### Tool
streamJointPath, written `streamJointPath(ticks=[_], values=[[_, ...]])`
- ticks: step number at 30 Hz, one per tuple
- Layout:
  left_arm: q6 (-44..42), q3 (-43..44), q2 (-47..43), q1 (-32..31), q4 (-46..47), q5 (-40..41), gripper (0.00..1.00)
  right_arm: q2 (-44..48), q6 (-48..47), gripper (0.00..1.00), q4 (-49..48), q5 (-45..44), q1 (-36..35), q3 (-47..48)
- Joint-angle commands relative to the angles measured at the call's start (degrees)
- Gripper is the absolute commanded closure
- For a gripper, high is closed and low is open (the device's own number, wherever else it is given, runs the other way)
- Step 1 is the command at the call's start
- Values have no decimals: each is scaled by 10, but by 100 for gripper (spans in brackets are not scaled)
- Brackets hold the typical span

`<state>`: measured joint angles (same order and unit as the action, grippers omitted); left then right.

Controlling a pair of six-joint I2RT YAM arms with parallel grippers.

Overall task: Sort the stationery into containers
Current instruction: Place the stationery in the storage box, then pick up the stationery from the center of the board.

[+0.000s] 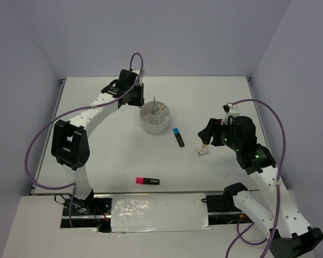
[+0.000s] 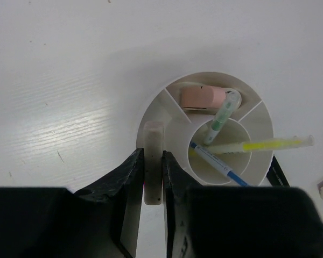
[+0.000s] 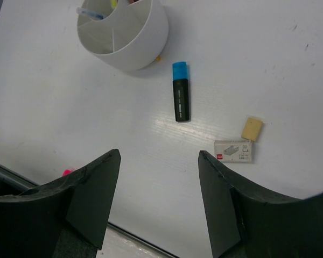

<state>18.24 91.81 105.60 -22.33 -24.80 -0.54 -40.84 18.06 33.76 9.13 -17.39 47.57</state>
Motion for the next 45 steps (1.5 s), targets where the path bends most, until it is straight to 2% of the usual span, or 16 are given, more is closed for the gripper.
streamJointPath(ticks=[1, 12, 16, 21, 24, 30, 33, 36, 40, 45], values=[[0, 12, 12, 0, 27, -20, 69, 4, -10, 33, -7, 9, -3, 21], [7, 0, 43, 0, 42, -46, 64, -1, -14, 33, -6, 10, -2, 24], [9, -6, 40, 1, 46, -53, 53, -2, -14, 33, -9, 13, -2, 22], [27, -13, 22, 0, 48, -44, 50, -6, -11, 33, -15, 6, -3, 15], [52, -30, -14, 0, 58, -35, 46, -27, -5, 33, -13, -28, -3, 10], [95, -72, -122, 0, 30, 27, 24, -100, 29, 25, -5, -112, -2, 8], [96, -107, -190, 0, 0, 60, 18, -145, 36, 25, -12, -149, -2, 8], [103, -157, -276, -1, -25, 73, 13, -221, 29, 28, -17, -158, -2, 17], [109, -229, -379, -12, -58, 80, 8, -309, 18, 39, -21, -165, 2, 40], [81, -276, -491, -25, -98, 63, 4, -405, 12, 40, -29, -183, 17, 63]])
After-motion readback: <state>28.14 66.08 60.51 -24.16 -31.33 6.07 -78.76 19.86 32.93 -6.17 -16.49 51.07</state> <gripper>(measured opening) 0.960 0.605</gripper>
